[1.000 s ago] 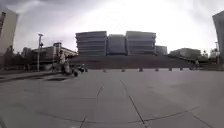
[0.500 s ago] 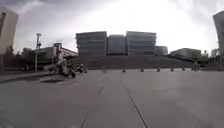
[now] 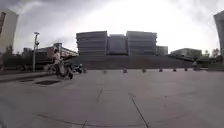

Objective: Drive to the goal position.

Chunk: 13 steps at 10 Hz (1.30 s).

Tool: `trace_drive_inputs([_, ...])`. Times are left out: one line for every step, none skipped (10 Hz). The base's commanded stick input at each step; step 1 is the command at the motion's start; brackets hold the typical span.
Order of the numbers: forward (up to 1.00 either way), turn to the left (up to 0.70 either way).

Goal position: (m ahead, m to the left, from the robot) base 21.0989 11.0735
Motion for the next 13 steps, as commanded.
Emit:
trace_drive_inputs([0.85, 0.00])
trace_drive_inputs([0.85, 0.00])
trace_drive_inputs([0.85, 0.00])
trace_drive_inputs([0.85, 0.00])
trace_drive_inputs([0.85, 0.00])
trace_drive_inputs([0.85, 0.00])
trace_drive_inputs([0.85, 0.00])
trace_drive_inputs([0.85, 0.00])
trace_drive_inputs([0.85, 0.00])
trace_drive_inputs([0.85, 0.00])
trace_drive_inputs([0.85, 0.00])
trace_drive_inputs([0.85, 0.00])
trace_drive_inputs([0.85, 0.00])
